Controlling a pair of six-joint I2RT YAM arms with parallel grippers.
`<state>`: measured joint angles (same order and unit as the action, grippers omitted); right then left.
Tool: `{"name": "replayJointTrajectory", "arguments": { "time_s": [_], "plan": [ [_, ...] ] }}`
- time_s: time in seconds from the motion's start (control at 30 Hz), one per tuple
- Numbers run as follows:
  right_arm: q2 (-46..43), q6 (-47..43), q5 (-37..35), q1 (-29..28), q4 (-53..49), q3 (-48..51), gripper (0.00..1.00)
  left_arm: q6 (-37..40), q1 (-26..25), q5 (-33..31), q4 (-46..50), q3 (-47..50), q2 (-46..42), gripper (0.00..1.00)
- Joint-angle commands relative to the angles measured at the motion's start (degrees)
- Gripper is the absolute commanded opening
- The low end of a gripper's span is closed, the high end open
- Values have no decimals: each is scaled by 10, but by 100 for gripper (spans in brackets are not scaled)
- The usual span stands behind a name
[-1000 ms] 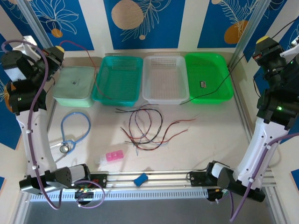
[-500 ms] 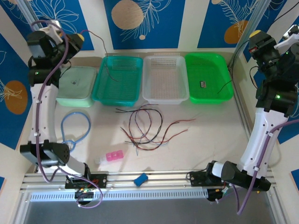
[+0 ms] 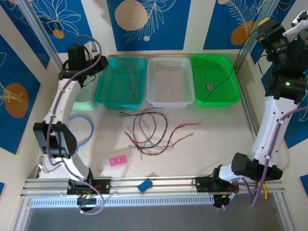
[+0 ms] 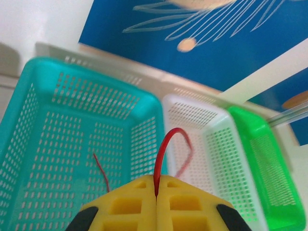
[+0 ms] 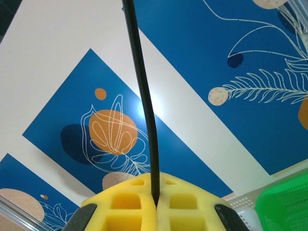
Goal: Untangle the cables
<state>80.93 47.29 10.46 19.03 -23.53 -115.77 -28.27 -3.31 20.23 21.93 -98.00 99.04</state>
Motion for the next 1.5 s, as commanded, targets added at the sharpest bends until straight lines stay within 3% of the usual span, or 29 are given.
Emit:
{"name": "replayJointTrajectory", "arguments": {
  "time_s": [0.0,0.37,0.8,1.07,1.1,1.13,1.2,1.23,1.47],
  "plan": [
    [17,-22,-12,-13,9,-8,0,23,-5,-20,14,14,27,0],
    [46,-44,-11,-21,6,11,0,44,-33,-87,96,-18,140,0],
    [64,-60,-13,-25,-2,19,0,75,-46,-197,151,-31,189,0],
    [80,-64,-10,-26,-10,7,0,71,-59,-194,161,-49,209,0],
    [82,-64,-11,-27,-11,4,0,69,-60,-190,162,-52,214,3],
    [84,-65,-16,-28,-11,5,0,67,-61,-185,162,-54,216,14],
    [85,-68,-32,-31,-7,11,0,68,-63,-179,162,-58,217,46],
    [86,-68,-36,-31,-6,15,0,69,-65,-180,159,-57,214,56],
    [104,-72,-44,-35,-12,29,0,113,-69,-213,190,-104,178,73]
  ]
}}
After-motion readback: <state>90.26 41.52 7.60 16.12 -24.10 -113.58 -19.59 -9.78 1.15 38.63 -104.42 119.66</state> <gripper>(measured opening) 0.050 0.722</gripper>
